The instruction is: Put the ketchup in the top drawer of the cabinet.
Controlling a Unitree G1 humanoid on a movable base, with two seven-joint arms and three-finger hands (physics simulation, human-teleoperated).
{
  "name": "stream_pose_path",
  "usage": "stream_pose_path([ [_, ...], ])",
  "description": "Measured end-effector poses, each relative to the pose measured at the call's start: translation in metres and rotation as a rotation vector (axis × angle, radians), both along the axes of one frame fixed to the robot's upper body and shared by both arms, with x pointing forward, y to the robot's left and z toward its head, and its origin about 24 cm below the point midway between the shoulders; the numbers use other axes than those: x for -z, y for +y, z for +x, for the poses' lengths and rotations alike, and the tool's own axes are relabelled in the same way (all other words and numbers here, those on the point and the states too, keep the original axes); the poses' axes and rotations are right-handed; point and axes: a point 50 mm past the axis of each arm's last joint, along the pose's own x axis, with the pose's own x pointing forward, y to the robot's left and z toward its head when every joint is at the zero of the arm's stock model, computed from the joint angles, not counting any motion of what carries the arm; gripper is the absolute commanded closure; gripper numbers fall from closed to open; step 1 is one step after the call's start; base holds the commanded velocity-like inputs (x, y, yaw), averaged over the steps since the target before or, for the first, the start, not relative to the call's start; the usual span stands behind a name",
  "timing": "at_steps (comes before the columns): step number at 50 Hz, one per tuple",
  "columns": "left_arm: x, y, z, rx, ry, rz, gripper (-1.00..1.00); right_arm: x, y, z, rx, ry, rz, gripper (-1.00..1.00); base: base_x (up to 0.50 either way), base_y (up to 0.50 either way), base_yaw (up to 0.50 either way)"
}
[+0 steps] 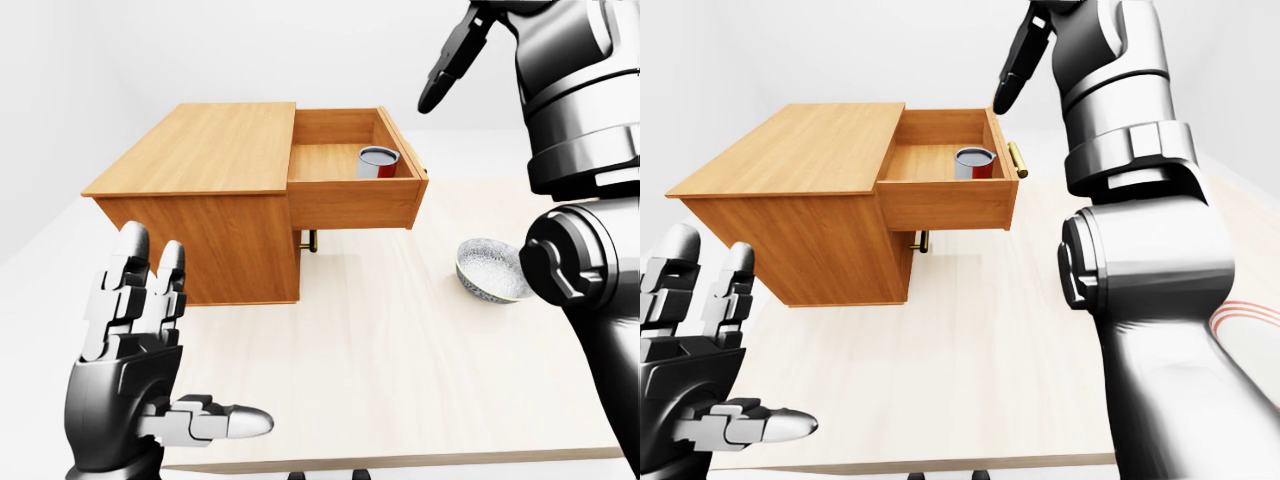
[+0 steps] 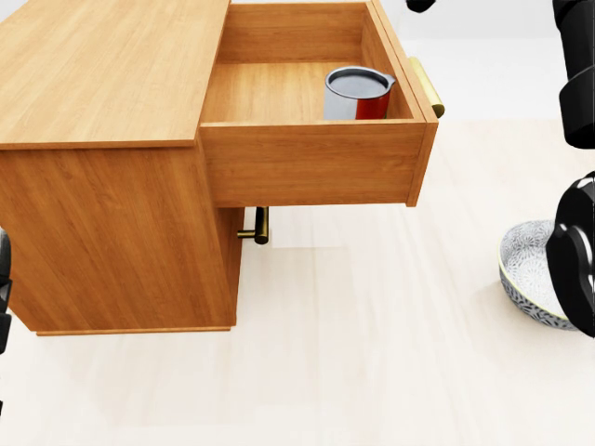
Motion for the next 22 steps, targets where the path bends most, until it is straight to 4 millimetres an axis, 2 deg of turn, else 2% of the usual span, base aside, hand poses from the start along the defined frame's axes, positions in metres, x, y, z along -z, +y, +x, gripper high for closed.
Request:
stream_pose_path([
  [8,-0.001,0.0,-0.001,0.001,-0.003,0.0,-1.0,-0.026,0.008,-0.027,-0.048,-0.091,-0.11,-1.0,0.0,0.0,0.0],
  [11,-0.002,0.0,-0.002,0.0,-0.006,0.0,-1.0,-0.03,0.01,-0.04,-0.033,-0.193,-0.163,-1.0,0.0,0.0,0.0],
  [17,-0.002,0.0,-0.003,-0.001,-0.01,0.001,-1.0,-0.028,0.016,-0.069,0.002,-0.381,-0.246,-1.0,0.0,0.0,0.0],
  [22,-0.003,0.001,-0.003,-0.003,-0.015,0.001,-1.0,-0.017,0.021,-0.094,0.017,-0.51,-0.28,-1.0,0.0,0.0,0.0],
])
